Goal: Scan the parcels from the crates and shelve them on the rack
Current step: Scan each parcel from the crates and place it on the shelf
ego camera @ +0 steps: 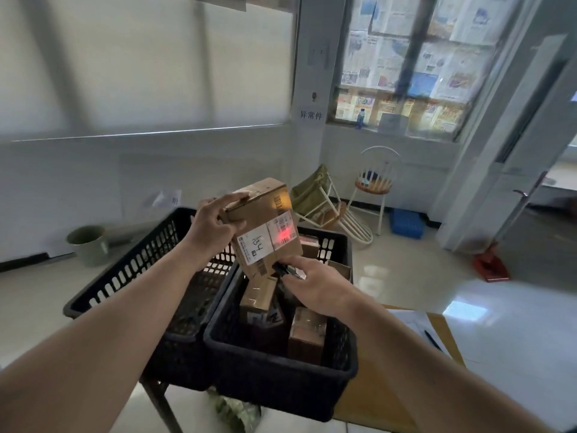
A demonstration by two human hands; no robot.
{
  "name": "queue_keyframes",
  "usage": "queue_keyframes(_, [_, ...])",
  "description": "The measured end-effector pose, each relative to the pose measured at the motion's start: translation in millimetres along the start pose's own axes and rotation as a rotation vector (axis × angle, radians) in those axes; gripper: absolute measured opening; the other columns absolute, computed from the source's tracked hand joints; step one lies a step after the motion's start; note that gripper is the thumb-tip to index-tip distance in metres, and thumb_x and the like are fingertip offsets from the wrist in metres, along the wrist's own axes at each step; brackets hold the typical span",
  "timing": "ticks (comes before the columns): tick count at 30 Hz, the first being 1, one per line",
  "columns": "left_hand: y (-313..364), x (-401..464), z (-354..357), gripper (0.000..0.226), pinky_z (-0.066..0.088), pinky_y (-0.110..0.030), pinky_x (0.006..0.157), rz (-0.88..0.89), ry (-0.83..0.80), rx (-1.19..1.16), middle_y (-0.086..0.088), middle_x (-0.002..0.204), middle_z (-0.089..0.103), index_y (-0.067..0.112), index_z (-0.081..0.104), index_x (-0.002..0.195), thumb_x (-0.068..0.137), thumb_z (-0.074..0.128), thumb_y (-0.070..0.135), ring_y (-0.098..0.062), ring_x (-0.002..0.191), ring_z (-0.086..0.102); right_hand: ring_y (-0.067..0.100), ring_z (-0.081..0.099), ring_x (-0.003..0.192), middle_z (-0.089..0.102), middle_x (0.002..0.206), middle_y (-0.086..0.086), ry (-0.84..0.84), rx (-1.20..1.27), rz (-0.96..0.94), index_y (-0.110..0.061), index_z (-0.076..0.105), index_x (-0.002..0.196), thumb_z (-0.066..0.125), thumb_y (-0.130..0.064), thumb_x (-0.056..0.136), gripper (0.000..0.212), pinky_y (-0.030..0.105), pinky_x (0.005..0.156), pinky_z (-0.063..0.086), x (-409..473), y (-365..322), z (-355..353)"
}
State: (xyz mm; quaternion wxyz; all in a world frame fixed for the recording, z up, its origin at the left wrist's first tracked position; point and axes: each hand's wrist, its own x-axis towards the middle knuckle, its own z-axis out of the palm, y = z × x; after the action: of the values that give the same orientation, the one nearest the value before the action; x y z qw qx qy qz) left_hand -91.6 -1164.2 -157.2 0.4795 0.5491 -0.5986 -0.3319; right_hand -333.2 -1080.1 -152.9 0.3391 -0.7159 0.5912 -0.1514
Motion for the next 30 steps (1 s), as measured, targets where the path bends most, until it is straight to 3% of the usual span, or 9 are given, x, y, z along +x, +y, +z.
queue_keyframes(8, [-2,10,-14,0.063,0.066,-0.043,0.083,0.021,-0.045,-0.061,-0.007,0.145,0.043,0.055,0.070,0.119,0.090,0.071,-0.002,-0.037,0.125,0.056,0.012,0.075,0.090,0.070,0.109,-0.019,0.021,0.022,0.034,-0.058,0.050,0.146,0.052,-0.043,0.102,0.047,0.025,0.071,0.060,5,-18,8])
queue_keyframes(11, [-3,14,-17,0.063,0.066,-0.036,0.079,0.023,-0.071,-0.076,-0.007,0.144,0.045,0.055,0.070,0.119,0.090,0.071,-0.002,-0.037,0.123,0.057,0.008,0.070,0.067,0.073,0.099,-0.014,0.056,0.043,0.032,-0.055,0.050,0.148,0.051,-0.042,0.103,0.047,0.024,0.054,0.055,8,-22,10])
queue_keyframes(13, [-1,16,-21,0.062,0.065,-0.030,0.074,0.037,-0.079,-0.083,-0.008,0.139,0.050,0.055,0.069,0.119,0.090,0.072,0.000,-0.034,0.118,0.061,0.004,0.062,0.064,0.073,0.108,-0.010,0.110,0.054,0.034,-0.052,0.047,0.152,0.051,-0.041,0.104,0.049,0.023,0.054,0.047,10,-24,11])
queue_keyframes(16, [5,18,-32,0.060,0.065,-0.030,0.071,0.086,-0.084,-0.089,-0.001,0.124,0.060,0.054,0.066,0.121,0.090,0.075,0.003,-0.028,0.105,0.069,0.005,0.061,0.077,0.070,0.126,-0.005,0.270,0.078,0.038,-0.049,0.041,0.157,0.051,-0.043,0.108,0.051,0.026,0.065,0.049,12,-33,10])
queue_keyframes(18, [11,21,-41,0.055,0.064,-0.029,0.068,0.098,-0.097,-0.093,0.003,0.120,0.061,0.053,0.065,0.119,0.091,0.074,0.006,-0.026,0.102,0.069,0.012,0.066,0.098,0.068,0.134,-0.003,0.411,0.066,0.005,-0.045,0.039,0.160,0.049,-0.044,0.110,0.052,0.036,0.086,0.056,17,-41,9])
queue_keyframes(20, [14,23,-51,0.047,0.062,-0.025,0.065,0.097,-0.116,-0.080,0.004,0.119,0.062,0.051,0.067,0.112,0.093,0.073,0.009,-0.023,0.100,0.068,0.023,0.065,0.118,0.067,0.140,0.002,0.530,0.068,-0.032,-0.041,0.036,0.163,0.047,-0.041,0.111,0.053,0.050,0.107,0.050,23,-47,8])
queue_keyframes(23, [17,25,-66,0.039,0.060,-0.023,0.066,0.089,-0.130,-0.089,0.003,0.115,0.067,0.046,0.072,0.105,0.094,0.073,0.009,-0.022,0.100,0.070,0.026,0.059,0.133,0.062,0.149,0.004,0.646,0.128,-0.072,-0.038,0.034,0.164,0.045,-0.041,0.112,0.054,0.055,0.116,0.043,36,-57,8])
queue_keyframes(27, [21,22,-84,0.033,0.060,-0.042,0.087,0.038,-0.150,-0.163,-0.006,0.117,0.073,0.041,0.074,0.111,0.097,0.070,0.012,-0.029,0.106,0.071,0.025,0.046,0.149,0.048,0.164,0.003,0.682,0.265,-0.148,-0.032,0.035,0.165,0.045,-0.037,0.113,0.053,0.038,0.117,0.033,55,-66,12])
queue_keyframes(30, [25,17,-95,0.028,0.060,-0.042,0.084,0.000,-0.141,-0.213,-0.004,0.106,0.079,0.039,0.072,0.117,0.100,0.066,0.017,-0.027,0.101,0.076,0.026,0.038,0.154,0.039,0.169,0.000,0.655,0.376,-0.176,-0.036,0.033,0.165,0.044,-0.039,0.113,0.053,0.053,0.124,0.034,63,-70,16])
